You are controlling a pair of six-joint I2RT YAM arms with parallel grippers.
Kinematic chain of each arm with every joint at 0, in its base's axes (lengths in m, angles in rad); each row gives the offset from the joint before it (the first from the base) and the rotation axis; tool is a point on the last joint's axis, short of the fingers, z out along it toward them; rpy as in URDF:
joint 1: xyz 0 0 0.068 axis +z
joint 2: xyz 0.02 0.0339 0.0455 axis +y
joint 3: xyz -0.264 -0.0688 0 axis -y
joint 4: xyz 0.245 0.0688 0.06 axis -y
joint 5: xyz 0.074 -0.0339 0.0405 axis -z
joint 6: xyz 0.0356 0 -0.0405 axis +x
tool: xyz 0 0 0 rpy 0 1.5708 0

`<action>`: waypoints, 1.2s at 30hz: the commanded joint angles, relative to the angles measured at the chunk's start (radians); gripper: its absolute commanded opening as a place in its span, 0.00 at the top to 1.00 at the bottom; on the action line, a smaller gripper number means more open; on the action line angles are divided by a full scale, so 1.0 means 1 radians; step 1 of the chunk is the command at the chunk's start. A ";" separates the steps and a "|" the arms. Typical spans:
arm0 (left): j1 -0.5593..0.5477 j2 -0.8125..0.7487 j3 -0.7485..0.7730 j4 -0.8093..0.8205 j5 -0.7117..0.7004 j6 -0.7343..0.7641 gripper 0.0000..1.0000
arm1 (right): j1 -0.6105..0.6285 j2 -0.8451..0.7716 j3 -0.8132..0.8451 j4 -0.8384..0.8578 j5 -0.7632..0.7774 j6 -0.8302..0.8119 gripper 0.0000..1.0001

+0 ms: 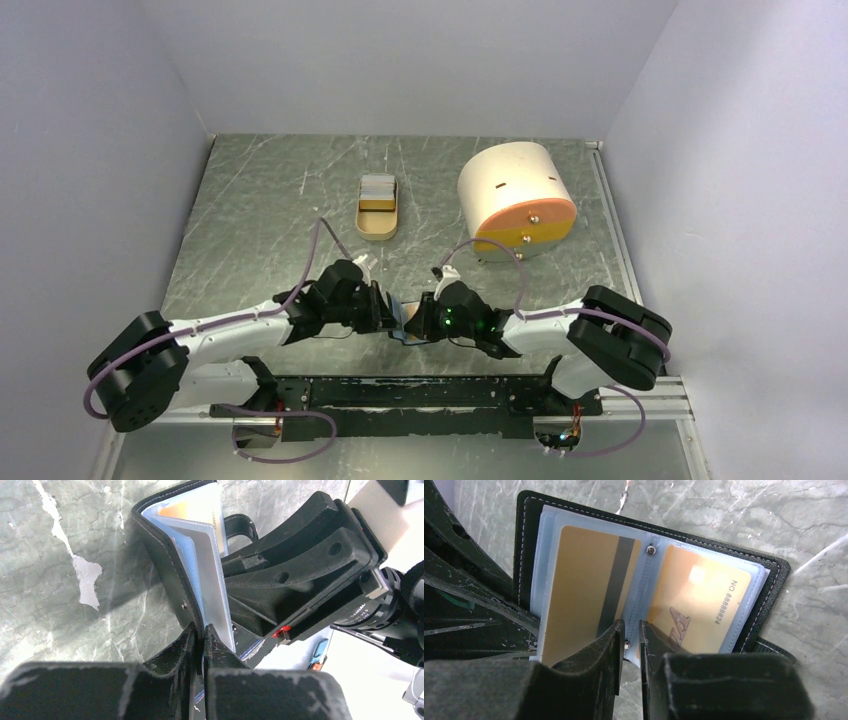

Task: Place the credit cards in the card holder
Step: Insert the credit card into the card holder.

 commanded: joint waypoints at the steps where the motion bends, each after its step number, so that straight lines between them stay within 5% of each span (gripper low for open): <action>1: -0.014 0.050 0.078 -0.009 0.010 0.048 0.91 | 0.020 0.004 0.033 -0.062 0.030 -0.027 0.78; 17: -0.028 0.137 0.163 -0.157 -0.043 0.081 0.91 | 0.013 -0.308 0.017 -0.470 0.303 -0.117 0.72; 27: -0.028 0.043 0.169 -0.221 -0.068 0.077 0.91 | 0.025 -0.185 -0.002 -0.327 0.214 -0.103 0.79; 32: -0.027 0.045 0.118 0.017 0.067 0.059 0.91 | 0.055 -0.112 0.014 -0.271 0.192 -0.075 0.79; 36: -0.027 0.128 0.124 0.037 0.084 0.062 0.91 | 0.058 -0.116 0.004 -0.266 0.201 -0.065 0.79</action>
